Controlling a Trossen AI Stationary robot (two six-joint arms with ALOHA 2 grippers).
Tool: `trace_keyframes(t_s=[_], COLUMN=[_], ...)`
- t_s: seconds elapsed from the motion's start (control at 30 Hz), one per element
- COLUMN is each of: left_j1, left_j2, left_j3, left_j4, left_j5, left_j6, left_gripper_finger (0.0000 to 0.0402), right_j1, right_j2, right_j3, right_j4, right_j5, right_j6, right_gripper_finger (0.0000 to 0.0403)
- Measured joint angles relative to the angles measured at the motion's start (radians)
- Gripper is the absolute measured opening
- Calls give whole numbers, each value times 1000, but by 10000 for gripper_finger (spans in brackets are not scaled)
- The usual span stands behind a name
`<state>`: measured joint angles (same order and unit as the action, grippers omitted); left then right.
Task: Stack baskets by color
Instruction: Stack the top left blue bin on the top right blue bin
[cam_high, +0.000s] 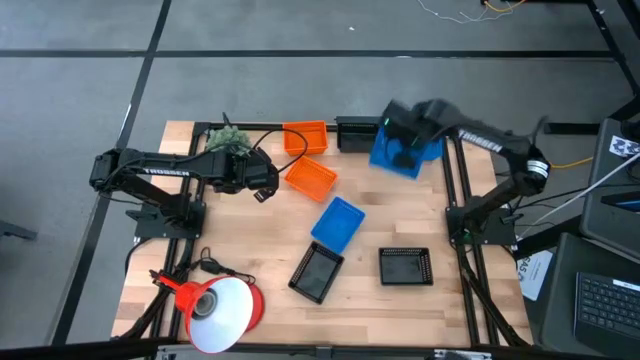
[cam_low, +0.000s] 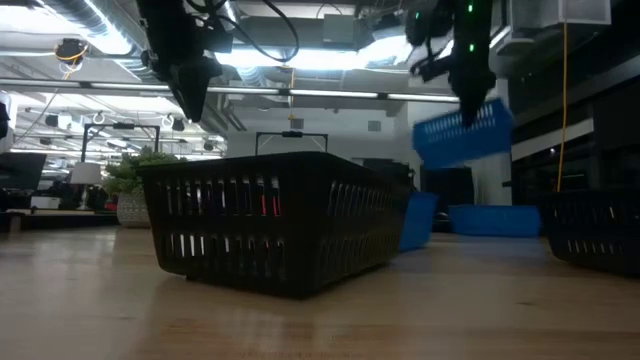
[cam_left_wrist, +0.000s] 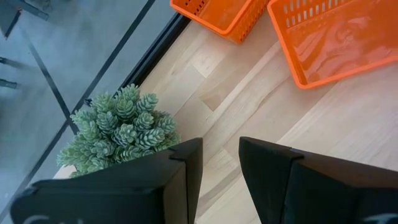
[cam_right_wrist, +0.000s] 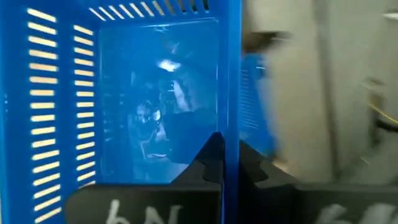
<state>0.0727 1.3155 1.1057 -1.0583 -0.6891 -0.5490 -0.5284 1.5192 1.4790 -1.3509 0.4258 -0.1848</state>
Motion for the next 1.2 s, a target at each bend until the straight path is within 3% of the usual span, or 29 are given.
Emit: trace_keyframes(t_s=[0.17, 0.4, 0.8, 1.07, 1.2], left_j1=[0, 0, 0, 0, 0], left_j2=[0, 0, 0, 0, 0], left_j3=[0, 0, 0, 0, 0], left_j4=[6, 6, 26, 29, 40], left_j5=[0, 0, 0, -1, -1], left_j6=[0, 1, 1, 2, 2], left_gripper_finger=[98, 98, 98, 98, 98], right_j1=[-125, -308, -433, -437, -437], right_j2=[0, 22, 254, 253, 256], right_j3=[142, 132, 100, 100, 100], right_j4=[-94, -103, -52, -56, -21], right_j5=[27, 30, -5, -1, 50], right_j6=[-121, -390, -444, -437, -421], right_gripper_finger=[1, 1, 0, 0, 0])
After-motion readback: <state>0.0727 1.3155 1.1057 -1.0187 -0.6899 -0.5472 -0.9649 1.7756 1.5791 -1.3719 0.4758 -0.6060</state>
